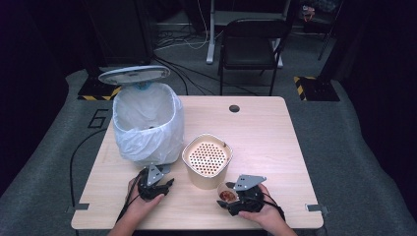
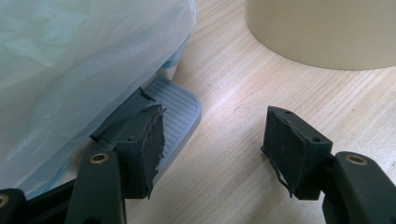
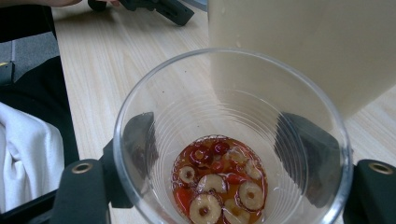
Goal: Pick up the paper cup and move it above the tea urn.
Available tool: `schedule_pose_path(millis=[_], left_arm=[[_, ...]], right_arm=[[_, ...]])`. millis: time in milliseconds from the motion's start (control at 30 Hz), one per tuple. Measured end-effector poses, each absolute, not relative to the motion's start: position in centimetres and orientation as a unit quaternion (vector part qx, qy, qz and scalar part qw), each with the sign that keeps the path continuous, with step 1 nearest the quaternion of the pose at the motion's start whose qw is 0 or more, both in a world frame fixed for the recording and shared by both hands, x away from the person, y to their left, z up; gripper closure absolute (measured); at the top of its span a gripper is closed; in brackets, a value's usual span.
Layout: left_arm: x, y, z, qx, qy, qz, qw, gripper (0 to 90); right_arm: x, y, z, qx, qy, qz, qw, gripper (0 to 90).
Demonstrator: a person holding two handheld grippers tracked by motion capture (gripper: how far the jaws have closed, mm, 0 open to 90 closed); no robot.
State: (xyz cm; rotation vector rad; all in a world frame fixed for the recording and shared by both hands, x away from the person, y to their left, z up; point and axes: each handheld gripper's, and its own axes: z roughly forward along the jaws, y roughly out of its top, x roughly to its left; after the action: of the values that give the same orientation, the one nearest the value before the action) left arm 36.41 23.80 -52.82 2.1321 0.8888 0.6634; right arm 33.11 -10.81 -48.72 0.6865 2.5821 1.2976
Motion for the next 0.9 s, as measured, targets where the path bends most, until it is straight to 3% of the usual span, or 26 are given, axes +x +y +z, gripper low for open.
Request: schedule_pose_path(millis=[900], left_arm=[[36.41,23.80,-52.82,0.827,0.345,0.257,0.361,38.1]], right_arm=[[33.24,-11.35,-48.17,0.220,0.866,0.438,0.097,39.4]])
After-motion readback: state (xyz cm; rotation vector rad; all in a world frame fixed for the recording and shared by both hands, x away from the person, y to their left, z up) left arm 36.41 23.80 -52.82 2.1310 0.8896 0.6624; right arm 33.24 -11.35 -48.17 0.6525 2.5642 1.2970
